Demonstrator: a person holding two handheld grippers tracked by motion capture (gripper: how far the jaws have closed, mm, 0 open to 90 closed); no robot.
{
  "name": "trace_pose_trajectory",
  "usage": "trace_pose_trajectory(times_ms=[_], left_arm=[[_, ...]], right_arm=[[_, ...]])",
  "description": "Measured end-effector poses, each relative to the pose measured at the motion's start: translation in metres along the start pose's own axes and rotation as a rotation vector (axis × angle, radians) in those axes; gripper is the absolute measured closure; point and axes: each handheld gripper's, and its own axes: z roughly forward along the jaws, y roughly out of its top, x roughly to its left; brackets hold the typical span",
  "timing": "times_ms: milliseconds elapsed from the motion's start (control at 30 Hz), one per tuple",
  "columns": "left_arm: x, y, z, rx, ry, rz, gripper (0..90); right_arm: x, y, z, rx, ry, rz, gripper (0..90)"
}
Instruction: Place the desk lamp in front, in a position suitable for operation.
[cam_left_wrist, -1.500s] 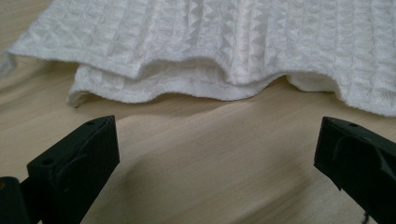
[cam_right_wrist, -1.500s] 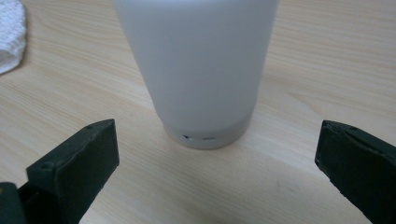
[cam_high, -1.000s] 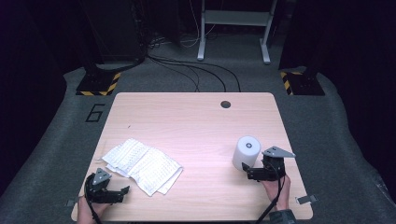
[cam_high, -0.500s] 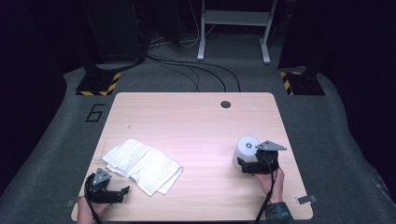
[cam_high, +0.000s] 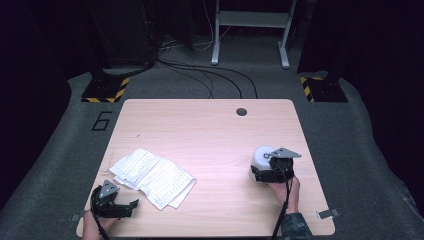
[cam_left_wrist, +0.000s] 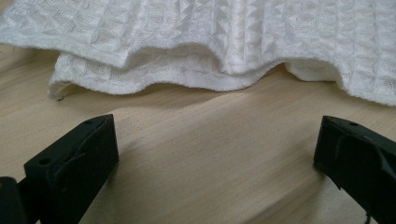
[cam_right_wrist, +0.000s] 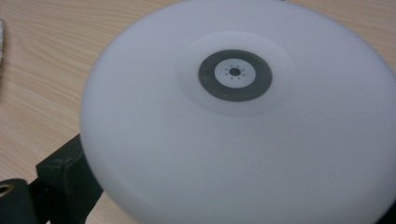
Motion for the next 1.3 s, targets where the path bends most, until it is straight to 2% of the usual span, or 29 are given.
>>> trace_pose_trajectory(times_ms=[100,167,433,667,733,900,1000,1067,1100,1300], left_arm=[[0.000,0.000,0.000,0.000,0.000,0.000,0.0],[0.000,0.000,0.000,0.000,-0.001,0.000,0.0],[0.000,0.000,0.000,0.000,-0.001,0.000,0.0],[0.000,0.000,0.000,0.000,0.000,0.001,0.0],[0.000,0.000,0.000,0.000,0.000,0.000,0.0],[0.000,0.000,0.000,-0.002,-0.001,-0.002,0.0],[0.000,0.000,0.000,-0.001,-0.001,-0.001,0.0],[0.000,0.000,0.000,-0.001,-0.001,-0.001,0.0],[0.000,0.000,0.000,-0.001,-0.001,-0.001,0.0],[0.000,0.000,0.000,-0.001,-0.001,-0.001,0.0]], right_arm=[[-0.001,0.000,0.000,-0.017,-0.009,-0.011,6.5],[-0.001,-0.001,-0.001,-0.017,-0.010,-0.004,6.6],[0.000,0.000,-0.002,-0.012,-0.024,-0.032,7.6],[0.007,0.003,-0.005,-0.056,-0.017,-0.034,7.6],[0.010,0.007,-0.007,-0.056,-0.016,-0.050,7.6],[0.018,0.019,-0.007,-0.073,0.014,-0.062,7.6],[0.028,0.028,0.002,-0.076,0.050,-0.073,7.6],[0.030,0.029,0.004,-0.080,0.056,-0.075,7.6],[0.037,0.033,0.010,-0.079,0.074,-0.086,7.6],[0.051,0.042,0.022,-0.069,0.102,-0.109,7.6]])
